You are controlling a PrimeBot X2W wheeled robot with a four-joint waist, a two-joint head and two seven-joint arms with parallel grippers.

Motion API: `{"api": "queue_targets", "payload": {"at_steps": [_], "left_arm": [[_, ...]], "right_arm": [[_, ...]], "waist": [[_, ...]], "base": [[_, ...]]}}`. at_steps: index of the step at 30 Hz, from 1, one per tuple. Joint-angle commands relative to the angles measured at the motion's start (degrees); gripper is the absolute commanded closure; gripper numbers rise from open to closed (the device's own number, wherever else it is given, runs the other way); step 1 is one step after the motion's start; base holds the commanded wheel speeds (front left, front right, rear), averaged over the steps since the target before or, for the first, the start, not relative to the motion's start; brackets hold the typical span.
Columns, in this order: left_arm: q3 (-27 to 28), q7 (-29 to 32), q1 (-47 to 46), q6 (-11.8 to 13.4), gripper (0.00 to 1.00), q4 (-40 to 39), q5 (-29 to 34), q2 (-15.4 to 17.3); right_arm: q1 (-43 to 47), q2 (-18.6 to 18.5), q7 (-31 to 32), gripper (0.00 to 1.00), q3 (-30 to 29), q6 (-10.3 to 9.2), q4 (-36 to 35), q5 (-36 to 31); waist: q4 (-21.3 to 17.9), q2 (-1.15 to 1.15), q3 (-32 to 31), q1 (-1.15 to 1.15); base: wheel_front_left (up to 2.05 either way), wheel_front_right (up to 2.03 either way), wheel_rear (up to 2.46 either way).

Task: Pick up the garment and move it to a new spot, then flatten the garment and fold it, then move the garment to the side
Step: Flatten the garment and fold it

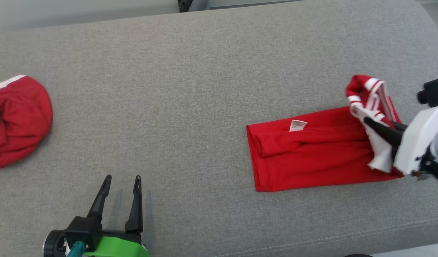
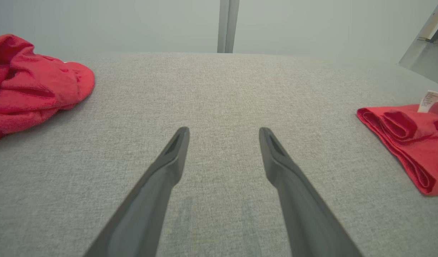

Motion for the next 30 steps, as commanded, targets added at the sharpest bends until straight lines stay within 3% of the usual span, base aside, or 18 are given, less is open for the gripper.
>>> {"api": "queue_targets", "payload": {"at_steps": [1, 5, 10, 15, 20, 21, 22, 26, 30], "left_arm": [[-0.24, -0.14, -0.41, 0.19, 0.00, -0.10, 0.85, 0.07], [-1.30, -0.14, -1.26, 0.15, 0.00, 0.90, 2.29, 0.09], [-2.37, -0.15, -2.26, 0.03, 0.00, 1.52, 2.61, 0.10], [-2.68, -0.15, -2.05, -0.09, 0.00, 2.03, 2.64, 0.09], [-3.10, -0.15, -1.10, -0.03, 0.00, 2.42, 2.05, 0.10], [-3.22, -0.15, -0.93, 0.10, 0.00, 2.43, 1.97, 0.10], [-3.31, -0.15, -0.76, 0.24, 0.00, 2.39, 1.89, 0.09], [-3.47, -0.15, -0.25, 0.34, 0.00, 2.33, 1.48, 0.10], [-2.72, -0.15, 0.56, 0.79, 0.00, 1.77, 1.23, 0.10]], "right_arm": [[1.01, 2.02, -0.17, 1.00, 1.23, -0.02, -1.83, -1.26], [1.70, 10.13, -2.13, 1.00, 5.59, -0.01, -2.60, -5.74], [0.21, 19.32, -6.20, 1.00, 8.52, 0.00, 3.27, -10.39], [-1.49, 24.37, -10.20, 1.00, 9.63, 0.00, 8.79, -12.15], [-2.68, 26.19, -13.09, 1.00, 9.89, 0.00, 12.35, -12.79], [-2.85, 26.28, -13.79, 0.66, 10.02, 0.00, 12.72, -13.21], [-3.05, 26.29, -14.68, 0.00, 10.33, 0.00, 12.67, -13.44], [-2.25, 24.93, -17.46, 0.00, 10.48, -0.01, 9.53, -12.98], [1.42, 20.86, -20.78, 0.00, 8.28, -0.02, -0.31, -12.09]], "waist": [[-1.11, 0.00, 0.31, 0.00], [-1.46, 0.00, 0.43, 0.00], [-0.81, 0.00, 0.91, 0.00], [0.09, 0.00, 0.93, 0.00], [0.53, 0.00, 0.46, 0.00], [0.55, 0.00, 0.33, 0.00], [0.53, 0.00, 0.25, 0.00], [0.28, 0.00, -0.20, 0.00], [-0.14, 0.00, -0.65, 0.00]], "base": [[0.00, 0.00, 0.00], [0.00, 0.00, 0.00], [0.00, 0.00, 0.00], [0.00, 0.00, 0.00], [0.00, 0.00, 0.00], [0.00, 0.00, 0.00], [0.00, 0.00, 0.00], [0.00, 0.00, 0.00], [0.00, 0.00, 0.00]]}}
